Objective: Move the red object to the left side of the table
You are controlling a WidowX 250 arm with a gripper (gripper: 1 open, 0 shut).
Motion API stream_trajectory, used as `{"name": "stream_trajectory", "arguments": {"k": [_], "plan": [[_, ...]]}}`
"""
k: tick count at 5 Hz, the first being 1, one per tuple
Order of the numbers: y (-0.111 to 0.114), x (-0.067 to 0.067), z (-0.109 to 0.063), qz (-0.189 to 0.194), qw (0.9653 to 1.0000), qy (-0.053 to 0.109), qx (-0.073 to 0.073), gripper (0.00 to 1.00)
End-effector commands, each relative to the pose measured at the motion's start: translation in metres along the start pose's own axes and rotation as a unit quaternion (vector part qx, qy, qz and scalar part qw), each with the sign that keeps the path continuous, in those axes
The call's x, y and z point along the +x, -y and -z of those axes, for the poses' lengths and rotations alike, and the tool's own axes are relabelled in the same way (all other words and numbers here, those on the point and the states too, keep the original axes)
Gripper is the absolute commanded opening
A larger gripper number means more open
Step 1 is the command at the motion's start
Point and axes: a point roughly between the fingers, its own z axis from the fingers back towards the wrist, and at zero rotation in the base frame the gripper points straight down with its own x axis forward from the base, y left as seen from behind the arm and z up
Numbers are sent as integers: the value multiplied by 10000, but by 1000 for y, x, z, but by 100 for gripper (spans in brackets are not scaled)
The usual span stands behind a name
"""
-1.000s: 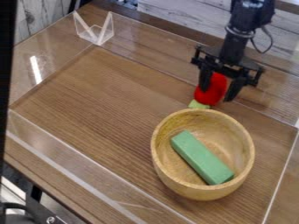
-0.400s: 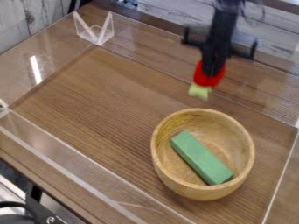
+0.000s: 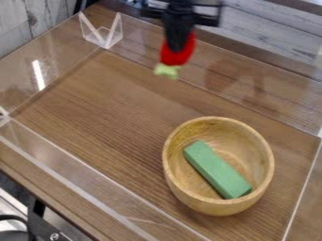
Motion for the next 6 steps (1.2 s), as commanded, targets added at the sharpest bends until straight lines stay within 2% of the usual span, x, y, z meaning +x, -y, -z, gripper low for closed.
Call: {"name": "stream_trajectory", "arguments": {"k": [1,3,5,6], "plan": [[-20,-6,-16,-133,9994,314,-17,0],[-30,8,-4,117,9995,275,26,0],[-30,18,7,-358,9990,230,108,0],[-38,22,12,-606,9979,204,126,0]]}}
